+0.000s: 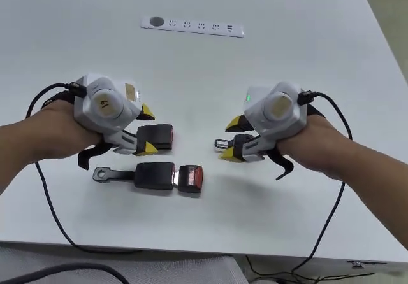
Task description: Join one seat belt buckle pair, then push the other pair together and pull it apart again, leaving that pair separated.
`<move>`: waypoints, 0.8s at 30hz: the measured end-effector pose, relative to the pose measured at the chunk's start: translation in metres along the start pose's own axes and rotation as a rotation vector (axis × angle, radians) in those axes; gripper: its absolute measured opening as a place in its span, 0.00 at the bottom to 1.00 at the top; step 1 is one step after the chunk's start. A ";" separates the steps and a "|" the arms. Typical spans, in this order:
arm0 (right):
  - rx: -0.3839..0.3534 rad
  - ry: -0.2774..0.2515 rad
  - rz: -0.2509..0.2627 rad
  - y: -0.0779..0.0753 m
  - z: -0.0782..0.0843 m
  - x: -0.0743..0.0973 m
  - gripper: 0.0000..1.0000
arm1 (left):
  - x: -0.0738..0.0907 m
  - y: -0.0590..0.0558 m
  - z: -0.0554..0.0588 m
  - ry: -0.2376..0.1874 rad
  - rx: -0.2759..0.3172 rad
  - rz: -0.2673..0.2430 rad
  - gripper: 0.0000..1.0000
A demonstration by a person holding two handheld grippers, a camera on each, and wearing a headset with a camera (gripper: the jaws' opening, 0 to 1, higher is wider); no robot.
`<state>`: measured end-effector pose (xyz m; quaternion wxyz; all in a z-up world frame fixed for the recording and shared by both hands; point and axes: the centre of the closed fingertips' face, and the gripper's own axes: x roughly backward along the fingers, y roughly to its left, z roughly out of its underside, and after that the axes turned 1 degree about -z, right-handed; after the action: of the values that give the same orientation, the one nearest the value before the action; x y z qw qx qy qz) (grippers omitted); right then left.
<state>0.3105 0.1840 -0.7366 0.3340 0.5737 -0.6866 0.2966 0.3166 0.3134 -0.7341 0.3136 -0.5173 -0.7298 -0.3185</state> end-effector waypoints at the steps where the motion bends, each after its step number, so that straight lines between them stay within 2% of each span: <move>1: 0.007 0.012 0.006 -0.003 0.005 0.000 0.32 | -0.001 0.001 0.002 0.004 -0.001 0.003 0.43; 6: 0.008 0.036 0.012 -0.010 0.019 -0.001 0.33 | -0.006 0.006 0.010 0.014 0.002 0.015 0.42; 9: 0.016 0.053 0.009 -0.012 0.026 0.000 0.33 | -0.010 0.002 0.015 0.035 -0.011 0.045 0.41; 12: 0.010 0.064 0.009 -0.017 0.037 -0.001 0.33 | -0.014 0.002 0.017 0.039 -0.006 0.056 0.40; 17: 0.014 0.091 -0.001 -0.016 0.048 -0.007 0.35 | -0.022 0.004 0.018 0.046 -0.005 0.073 0.37; 24: 0.019 0.112 -0.010 -0.016 0.053 -0.008 0.33 | -0.028 0.004 0.020 0.049 0.000 0.097 0.37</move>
<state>0.3207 0.1441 -0.7747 0.3682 0.5628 -0.6609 0.3331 0.3254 0.3147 -0.7678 0.3464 -0.5440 -0.6960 -0.3157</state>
